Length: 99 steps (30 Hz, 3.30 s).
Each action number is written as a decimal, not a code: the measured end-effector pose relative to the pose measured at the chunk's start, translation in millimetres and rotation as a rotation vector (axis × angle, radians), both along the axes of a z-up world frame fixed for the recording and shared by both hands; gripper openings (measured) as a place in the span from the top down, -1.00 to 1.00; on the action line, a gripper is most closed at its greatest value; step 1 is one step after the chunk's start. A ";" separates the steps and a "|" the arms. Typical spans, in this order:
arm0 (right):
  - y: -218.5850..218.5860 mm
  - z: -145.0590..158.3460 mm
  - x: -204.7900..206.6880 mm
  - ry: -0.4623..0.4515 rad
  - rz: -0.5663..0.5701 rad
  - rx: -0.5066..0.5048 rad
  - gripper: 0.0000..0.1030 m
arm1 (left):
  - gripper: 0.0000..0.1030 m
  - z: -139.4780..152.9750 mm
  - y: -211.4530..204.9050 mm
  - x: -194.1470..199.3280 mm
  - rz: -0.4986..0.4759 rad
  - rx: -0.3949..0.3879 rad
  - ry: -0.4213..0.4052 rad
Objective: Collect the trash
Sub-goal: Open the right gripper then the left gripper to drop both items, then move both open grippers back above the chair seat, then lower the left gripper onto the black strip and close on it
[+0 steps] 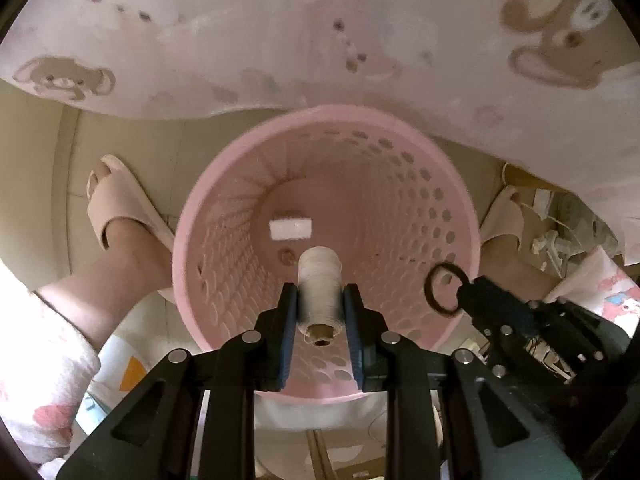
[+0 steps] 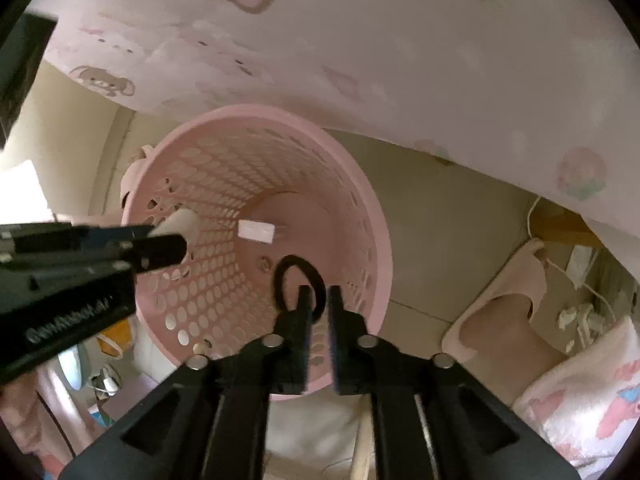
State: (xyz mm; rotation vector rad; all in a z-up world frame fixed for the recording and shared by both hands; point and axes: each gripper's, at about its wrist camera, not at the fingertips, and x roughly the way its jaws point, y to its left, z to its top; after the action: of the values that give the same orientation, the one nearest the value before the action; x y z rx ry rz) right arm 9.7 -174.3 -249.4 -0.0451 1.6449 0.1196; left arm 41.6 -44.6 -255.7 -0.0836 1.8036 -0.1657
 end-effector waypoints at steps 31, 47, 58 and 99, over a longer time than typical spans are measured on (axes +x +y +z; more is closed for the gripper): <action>-12.2 115.5 7.5 -0.303 -0.068 0.030 -0.11 | -0.11 111.5 12.0 15.1 0.023 0.040 -0.444; -12.7 202.7 -2.5 -0.667 -0.042 0.026 -0.17 | -0.23 186.1 19.2 6.1 0.052 0.069 -0.802; -25.5 221.4 0.6 -0.796 -0.065 -0.006 -0.19 | -0.49 203.0 13.8 20.3 0.110 0.081 -0.933; -84.5 235.0 35.6 -0.860 -0.212 -0.081 -0.28 | 0.34 180.1 -59.8 79.7 -0.079 0.061 -0.998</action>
State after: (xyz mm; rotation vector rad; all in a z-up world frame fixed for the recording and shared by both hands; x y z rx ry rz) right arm 45.2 -258.8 -14.4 0.0168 0.7860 -0.1207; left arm 121.3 -104.3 -75.6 0.1035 0.8143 -0.1663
